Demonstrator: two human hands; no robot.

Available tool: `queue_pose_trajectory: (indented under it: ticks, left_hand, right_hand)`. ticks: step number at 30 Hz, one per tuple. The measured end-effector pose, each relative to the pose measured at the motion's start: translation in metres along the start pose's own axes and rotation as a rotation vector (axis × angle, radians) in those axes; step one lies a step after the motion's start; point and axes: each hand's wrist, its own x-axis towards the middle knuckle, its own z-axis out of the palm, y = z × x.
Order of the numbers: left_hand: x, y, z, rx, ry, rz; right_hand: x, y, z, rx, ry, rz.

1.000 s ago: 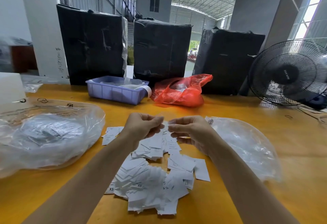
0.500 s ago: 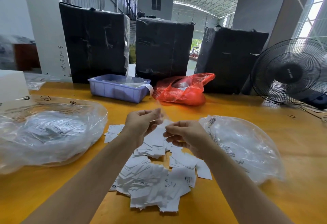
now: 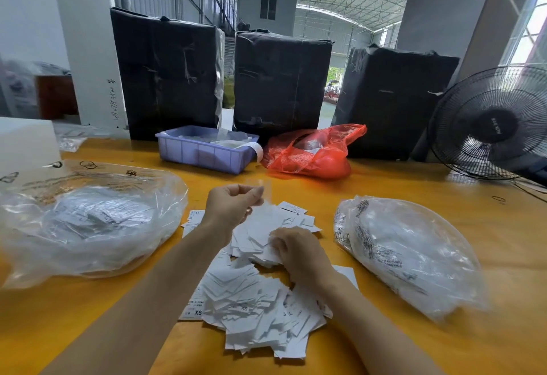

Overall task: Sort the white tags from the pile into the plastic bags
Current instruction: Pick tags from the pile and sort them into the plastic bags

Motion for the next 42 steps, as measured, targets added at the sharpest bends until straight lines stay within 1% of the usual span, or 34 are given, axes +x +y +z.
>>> queue_pose_trajectory:
  ticks: [1,2,4,5,7,9,11,15,21,29,34,38,40,42]
  left_hand:
    - [0.000,0.000,0.000,0.010,0.009,0.006]
    - [0.001,0.000,-0.001,0.021,0.017,0.013]
    - [0.002,0.001,-0.002,0.041,0.019,0.018]
    - [0.003,0.002,-0.003,0.043,0.013,0.015]
    - [0.004,0.003,-0.004,0.043,-0.008,-0.002]
    - [0.003,0.004,-0.005,0.034,-0.035,-0.021]
    - [0.001,0.005,-0.005,0.006,-0.057,-0.035]
    - [-0.001,0.008,-0.002,0.059,-0.074,-0.032]
    - [-0.004,0.009,0.001,0.102,-0.171,-0.079]
    - [-0.006,0.010,0.000,0.106,-0.214,-0.089]
    - [-0.007,0.011,0.002,0.121,-0.201,-0.106]
    - [-0.008,0.012,0.004,0.149,-0.194,-0.099]
    - [-0.008,0.012,0.004,0.178,-0.199,-0.096]
    - [-0.008,0.012,0.004,0.214,-0.219,-0.102]
  right_hand:
    - [0.000,0.002,-0.004,0.086,0.053,0.029]
    - [0.000,0.003,-0.009,0.229,0.107,0.085]
    - [0.003,0.006,-0.024,0.580,0.182,0.238]
    - [0.004,0.008,-0.032,0.797,0.175,0.316]
    - [0.004,0.012,-0.047,1.177,0.071,0.425]
    - [0.002,0.013,-0.059,1.342,0.002,0.453]
    - [0.002,0.012,-0.067,1.405,-0.021,0.462]
    - [0.002,0.008,-0.075,1.414,-0.033,0.461]
    - [0.003,0.003,-0.082,1.380,-0.045,0.439]
    - [0.000,0.004,-0.089,1.100,-0.091,0.379]
    - [-0.001,0.008,-0.093,0.971,-0.012,0.317]
    - [-0.001,0.006,-0.099,0.986,0.022,0.214]
    - [0.000,0.004,-0.101,0.915,0.067,0.181]
    - [0.001,0.003,-0.101,0.782,0.112,0.142]
